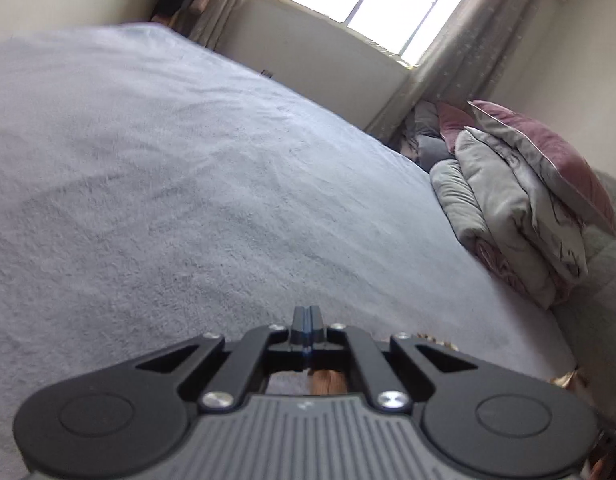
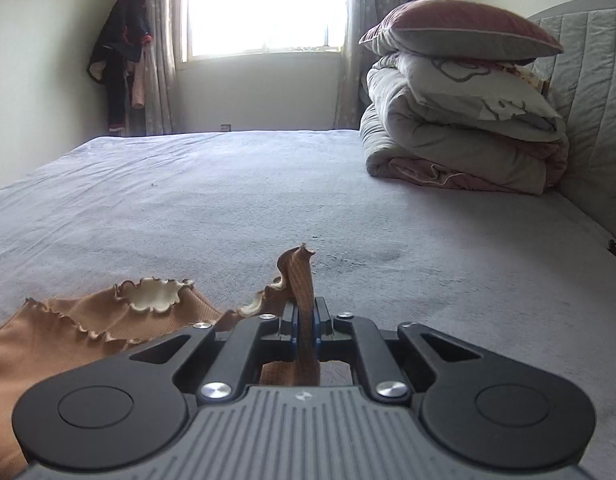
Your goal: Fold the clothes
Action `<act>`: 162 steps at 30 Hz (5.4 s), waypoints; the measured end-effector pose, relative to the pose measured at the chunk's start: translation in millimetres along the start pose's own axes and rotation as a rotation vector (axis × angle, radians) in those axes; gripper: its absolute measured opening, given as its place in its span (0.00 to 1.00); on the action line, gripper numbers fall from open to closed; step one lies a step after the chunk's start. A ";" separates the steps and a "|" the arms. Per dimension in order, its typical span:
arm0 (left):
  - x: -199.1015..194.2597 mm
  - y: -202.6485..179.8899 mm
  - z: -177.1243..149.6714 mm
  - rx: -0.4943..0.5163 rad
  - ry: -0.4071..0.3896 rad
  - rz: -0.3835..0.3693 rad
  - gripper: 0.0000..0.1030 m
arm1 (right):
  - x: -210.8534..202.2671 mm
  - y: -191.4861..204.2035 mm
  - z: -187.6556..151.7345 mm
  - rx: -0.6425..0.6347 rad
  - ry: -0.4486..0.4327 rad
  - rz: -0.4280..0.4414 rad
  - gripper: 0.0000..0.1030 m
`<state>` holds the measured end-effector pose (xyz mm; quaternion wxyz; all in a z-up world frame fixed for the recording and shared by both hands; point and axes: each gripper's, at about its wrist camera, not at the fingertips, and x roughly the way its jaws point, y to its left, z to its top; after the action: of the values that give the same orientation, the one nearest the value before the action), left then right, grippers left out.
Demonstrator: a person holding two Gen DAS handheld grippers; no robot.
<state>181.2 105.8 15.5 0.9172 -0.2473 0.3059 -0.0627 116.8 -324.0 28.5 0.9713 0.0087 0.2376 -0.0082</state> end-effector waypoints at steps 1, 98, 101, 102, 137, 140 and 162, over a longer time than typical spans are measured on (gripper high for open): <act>5.3 2.9 2.2 -0.019 0.012 -0.003 0.00 | 4.9 1.6 0.1 -0.011 0.002 -0.005 0.08; 78.0 18.8 -57.5 -0.071 0.292 -0.356 0.41 | 78.6 -59.4 -54.0 0.575 0.273 0.515 0.44; 91.4 13.5 -63.2 -0.100 0.299 -0.340 0.25 | 87.4 -44.7 -50.6 0.563 0.269 0.512 0.37; 92.2 11.8 -63.8 -0.102 0.297 -0.332 0.22 | 87.8 -39.5 -49.7 0.547 0.270 0.500 0.31; 42.8 -404.5 -192.3 0.426 0.243 -0.475 0.17 | -238.8 -219.0 -54.6 0.306 -0.114 -0.261 0.17; 40.8 -455.8 -219.0 0.496 0.251 -0.519 0.17 | -267.0 -244.3 -72.3 0.319 -0.148 -0.341 0.17; 39.6 -714.5 -408.9 1.034 0.222 -0.716 0.23 | -341.4 -371.5 -206.2 0.526 -0.258 -0.692 0.19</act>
<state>-3.1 -696.0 63.8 0.8032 0.1485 0.2277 -0.5300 -288.6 -687.1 -1.6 0.8977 0.1742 0.0935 -0.3938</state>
